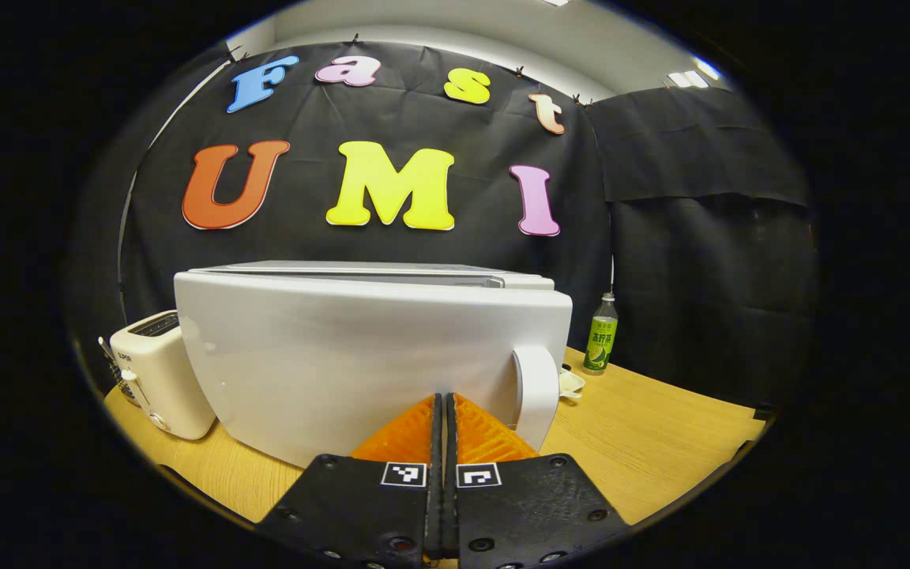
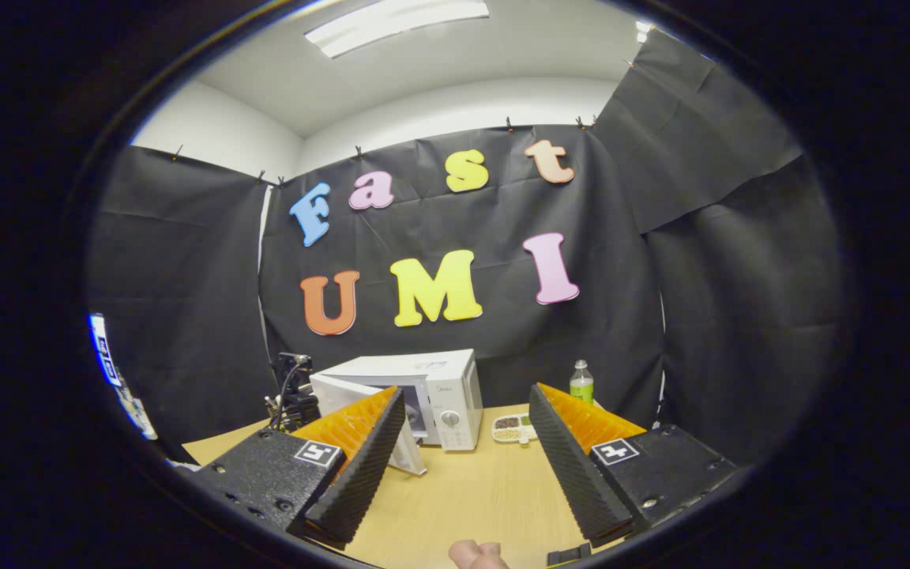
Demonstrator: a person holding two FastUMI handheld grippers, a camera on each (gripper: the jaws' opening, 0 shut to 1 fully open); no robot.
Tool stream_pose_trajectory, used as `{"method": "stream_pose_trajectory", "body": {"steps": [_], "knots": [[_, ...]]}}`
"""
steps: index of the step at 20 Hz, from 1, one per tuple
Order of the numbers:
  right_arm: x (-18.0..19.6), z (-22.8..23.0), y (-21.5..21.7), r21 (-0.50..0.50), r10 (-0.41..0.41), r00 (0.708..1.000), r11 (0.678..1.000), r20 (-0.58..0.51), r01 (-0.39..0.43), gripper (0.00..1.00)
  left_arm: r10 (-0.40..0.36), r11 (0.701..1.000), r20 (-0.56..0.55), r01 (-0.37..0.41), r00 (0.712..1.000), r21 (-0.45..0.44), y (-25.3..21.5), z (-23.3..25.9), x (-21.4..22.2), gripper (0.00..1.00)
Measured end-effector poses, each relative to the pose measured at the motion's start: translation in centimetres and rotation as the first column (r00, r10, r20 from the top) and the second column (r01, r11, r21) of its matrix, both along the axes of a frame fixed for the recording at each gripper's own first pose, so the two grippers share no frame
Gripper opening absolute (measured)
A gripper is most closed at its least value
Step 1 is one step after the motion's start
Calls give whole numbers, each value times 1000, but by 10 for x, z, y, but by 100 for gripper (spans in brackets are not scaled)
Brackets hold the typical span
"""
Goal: Open the microwave oven with the left hand, put the food in, and close the microwave oven.
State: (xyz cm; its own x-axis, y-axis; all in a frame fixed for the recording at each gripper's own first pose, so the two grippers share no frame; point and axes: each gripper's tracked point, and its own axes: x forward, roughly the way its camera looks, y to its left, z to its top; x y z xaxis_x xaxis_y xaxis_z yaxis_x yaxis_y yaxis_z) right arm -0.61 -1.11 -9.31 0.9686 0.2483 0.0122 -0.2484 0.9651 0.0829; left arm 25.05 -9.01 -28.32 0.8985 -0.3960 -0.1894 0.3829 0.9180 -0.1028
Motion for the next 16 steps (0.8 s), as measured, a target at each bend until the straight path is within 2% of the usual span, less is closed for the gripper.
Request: {"method": "stream_pose_trajectory", "body": {"steps": [6,9,10,11,12,13,14,16], "knots": [[3,-6,-1,29,15,1000,999,-8,-15,91,37,999,-44,-37,998,6,-16,-7,31,0],[6,-10,-4,41,21,1000,999,-7,-21,91,74,997,-32,-74,997,-25,-23,-8,52,0],[7,-8,-3,48,30,1000,998,2,-30,100,100,995,-23,-101,995,-27,-21,-9,61,0],[6,-9,-2,55,38,999,998,7,-39,91,128,992,-17,-129,992,-19,-18,-11,71,0],[6,-9,-1,60,44,999,997,11,-45,91,150,989,-28,-150,988,-7,-16,-15,76,0],[6,-11,-1,58,50,999,997,12,-51,100,153,988,-27,-154,988,-22,-18,-15,78,0],[6,-11,-1,55,54,998,997,12,-54,91,146,988,-28,-147,989,-36,-19,-13,79,1],[10,-13,-5,51,45,999,998,10,-45,91,149,988,-37,-150,988,-22,-16,-18,85,1]]}}
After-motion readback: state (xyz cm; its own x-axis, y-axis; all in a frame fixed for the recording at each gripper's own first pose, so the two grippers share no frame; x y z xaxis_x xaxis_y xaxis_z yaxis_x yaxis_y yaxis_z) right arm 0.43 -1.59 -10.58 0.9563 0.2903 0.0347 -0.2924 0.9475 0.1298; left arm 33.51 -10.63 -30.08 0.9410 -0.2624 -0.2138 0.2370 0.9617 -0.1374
